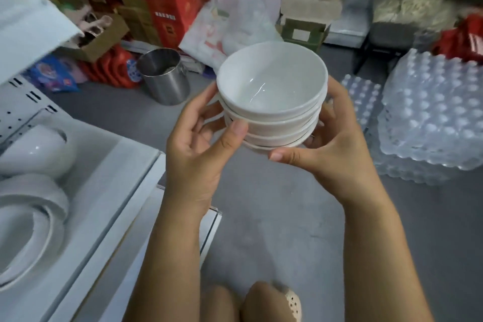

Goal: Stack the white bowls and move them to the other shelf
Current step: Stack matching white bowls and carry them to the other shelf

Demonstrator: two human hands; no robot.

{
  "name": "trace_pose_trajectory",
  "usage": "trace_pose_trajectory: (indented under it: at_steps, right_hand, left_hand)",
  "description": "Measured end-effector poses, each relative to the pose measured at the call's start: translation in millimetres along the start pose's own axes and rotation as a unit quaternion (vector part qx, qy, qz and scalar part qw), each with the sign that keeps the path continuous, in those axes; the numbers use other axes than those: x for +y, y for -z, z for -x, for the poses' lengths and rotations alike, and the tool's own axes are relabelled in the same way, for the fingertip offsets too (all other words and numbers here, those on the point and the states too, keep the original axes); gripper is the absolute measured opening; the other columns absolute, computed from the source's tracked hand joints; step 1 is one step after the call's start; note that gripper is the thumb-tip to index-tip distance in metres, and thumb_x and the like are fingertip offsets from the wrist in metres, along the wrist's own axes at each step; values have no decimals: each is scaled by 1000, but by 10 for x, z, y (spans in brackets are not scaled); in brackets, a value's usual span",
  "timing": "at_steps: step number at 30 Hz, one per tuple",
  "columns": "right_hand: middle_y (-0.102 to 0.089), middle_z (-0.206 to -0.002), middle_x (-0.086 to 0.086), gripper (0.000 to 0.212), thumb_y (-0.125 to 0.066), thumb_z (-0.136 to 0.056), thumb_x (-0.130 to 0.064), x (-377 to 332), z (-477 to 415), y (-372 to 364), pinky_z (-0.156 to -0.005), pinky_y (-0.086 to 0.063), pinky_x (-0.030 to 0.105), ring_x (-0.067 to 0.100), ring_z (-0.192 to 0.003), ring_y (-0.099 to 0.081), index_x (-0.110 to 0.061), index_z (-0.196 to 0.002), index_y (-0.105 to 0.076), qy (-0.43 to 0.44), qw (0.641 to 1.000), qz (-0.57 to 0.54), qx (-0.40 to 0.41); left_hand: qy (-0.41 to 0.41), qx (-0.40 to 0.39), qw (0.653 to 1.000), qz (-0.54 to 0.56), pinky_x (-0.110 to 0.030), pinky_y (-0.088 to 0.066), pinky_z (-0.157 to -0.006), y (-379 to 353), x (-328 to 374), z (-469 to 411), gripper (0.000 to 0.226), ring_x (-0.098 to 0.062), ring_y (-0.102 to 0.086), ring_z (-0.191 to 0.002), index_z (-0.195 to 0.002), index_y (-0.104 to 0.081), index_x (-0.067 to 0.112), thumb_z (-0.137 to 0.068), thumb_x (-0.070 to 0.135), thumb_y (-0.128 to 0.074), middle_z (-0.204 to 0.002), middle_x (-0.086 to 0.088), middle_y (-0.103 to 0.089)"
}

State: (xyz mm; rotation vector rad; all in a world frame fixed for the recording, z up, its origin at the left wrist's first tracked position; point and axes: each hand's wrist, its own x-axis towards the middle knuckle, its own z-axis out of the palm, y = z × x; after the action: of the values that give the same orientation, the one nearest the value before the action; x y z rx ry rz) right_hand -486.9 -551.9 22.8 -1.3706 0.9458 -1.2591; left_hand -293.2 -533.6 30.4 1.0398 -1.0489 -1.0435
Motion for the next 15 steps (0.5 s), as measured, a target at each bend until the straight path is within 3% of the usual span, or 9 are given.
trace_pose_trajectory:
  at_steps: [10,15]
  right_hand:
    - [-53,-151,-1,115,-91,-57,-2,-1734,-543,450,-112,-46,52,20,-138,-54,-24,-153,-33,3,995,25,95]
    - [-59,-144,-4,113,-95,-56,-11,-2482,-695,638,-104,-53,53,18,-129,-61,-31,-151,-37,36,986,61,154]
  left_hand:
    - [-3,-91,995,32,-64,-49,-104,-879,1483,-871,54,-24,-64,-124,-125,-67,37,-74,31,-82,-130,1,-69]
    - [-27,-151,988,24,-58,-54,-99,-1276,2175,-1179,53,-22,-66,-122,-125,-67,44,-75,38,-81,-129,1,-69]
